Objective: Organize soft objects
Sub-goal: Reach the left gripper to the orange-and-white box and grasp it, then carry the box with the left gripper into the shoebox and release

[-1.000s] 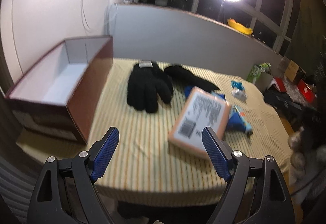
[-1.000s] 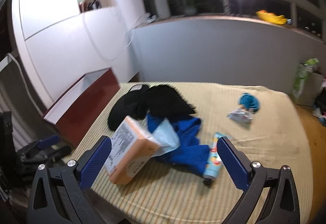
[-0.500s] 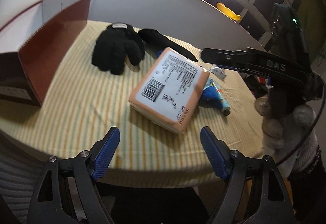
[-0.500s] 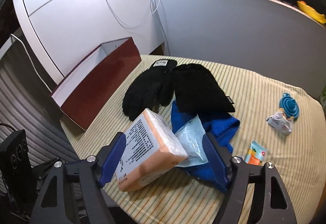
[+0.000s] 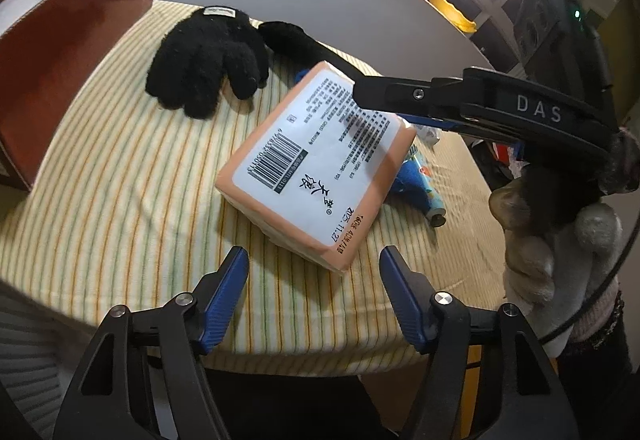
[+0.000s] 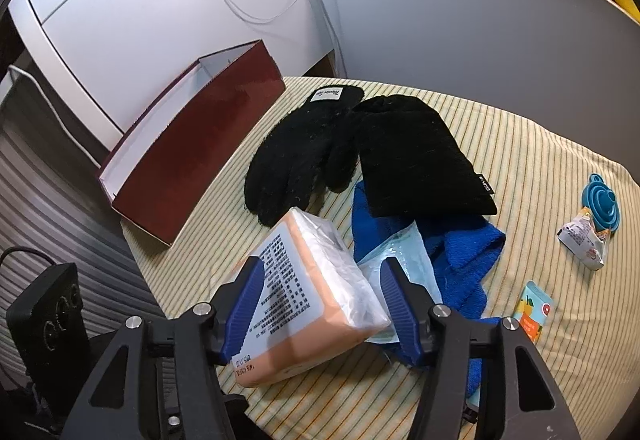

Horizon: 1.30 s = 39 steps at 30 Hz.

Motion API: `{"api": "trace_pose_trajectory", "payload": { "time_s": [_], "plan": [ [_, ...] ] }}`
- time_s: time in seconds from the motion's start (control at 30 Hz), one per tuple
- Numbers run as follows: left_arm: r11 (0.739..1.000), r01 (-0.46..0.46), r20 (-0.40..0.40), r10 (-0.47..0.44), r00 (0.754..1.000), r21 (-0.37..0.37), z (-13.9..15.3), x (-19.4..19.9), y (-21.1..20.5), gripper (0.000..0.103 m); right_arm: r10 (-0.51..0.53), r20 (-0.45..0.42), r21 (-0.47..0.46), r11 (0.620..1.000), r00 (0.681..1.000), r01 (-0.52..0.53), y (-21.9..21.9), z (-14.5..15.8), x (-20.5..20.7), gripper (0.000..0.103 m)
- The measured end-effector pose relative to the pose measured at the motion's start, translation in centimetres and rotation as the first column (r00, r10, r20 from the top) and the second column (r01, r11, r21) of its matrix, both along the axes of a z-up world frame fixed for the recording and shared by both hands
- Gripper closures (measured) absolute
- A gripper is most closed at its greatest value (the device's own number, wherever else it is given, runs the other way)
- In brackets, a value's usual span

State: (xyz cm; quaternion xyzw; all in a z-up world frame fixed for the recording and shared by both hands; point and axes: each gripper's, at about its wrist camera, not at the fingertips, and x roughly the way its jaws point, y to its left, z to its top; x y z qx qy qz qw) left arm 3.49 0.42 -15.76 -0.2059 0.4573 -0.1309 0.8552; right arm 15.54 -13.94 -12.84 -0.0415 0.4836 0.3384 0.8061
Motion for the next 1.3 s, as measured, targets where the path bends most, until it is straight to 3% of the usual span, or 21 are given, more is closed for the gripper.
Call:
{"api": "trace_pose_trajectory", "payload": {
  "time_s": [0.1,0.3,0.53,0.83,1.0,1.3],
  "plan": [
    [1.000,0.011,-0.003,-0.011,1.000,0.001,-0.2,0.4,-0.4,0.039,0.008,-0.017,-0.010,1.000,1.000,-0.009,0.3,-0.4,0.0,0.056],
    [1.000,0.020,-0.002,-0.019,1.000,0.021,-0.3,0.9,-0.6,0.051,0.011,-0.054,-0.007,1.000,0.998,-0.011,0.5,-1.1,-0.1,0.057],
    [0.998,-0.011,0.014,0.010,1.000,0.056,0.2,0.2,1.1,0.052,0.024,-0.101,-0.001,1.000,0.995,-0.025,1.0,-1.9,-1.2,0.057],
    [0.986,-0.028,0.061,0.018,0.998,0.166,1.1,-1.5,2.7,0.052,0.017,-0.192,0.071,0.997,0.981,-0.003,2.4,-3.6,-2.3,0.057],
    [0.979,-0.046,0.122,0.022,0.992,0.198,2.9,-2.0,3.3,0.052,0.013,-0.166,0.103,0.995,0.986,0.005,3.1,-2.7,-3.0,0.057],
    [0.970,-0.101,0.239,0.047,0.970,0.221,7.1,-2.3,5.6,0.052,0.050,-0.047,0.134,0.990,0.998,-0.043,5.4,2.7,-3.2,0.057]
  ]
}}
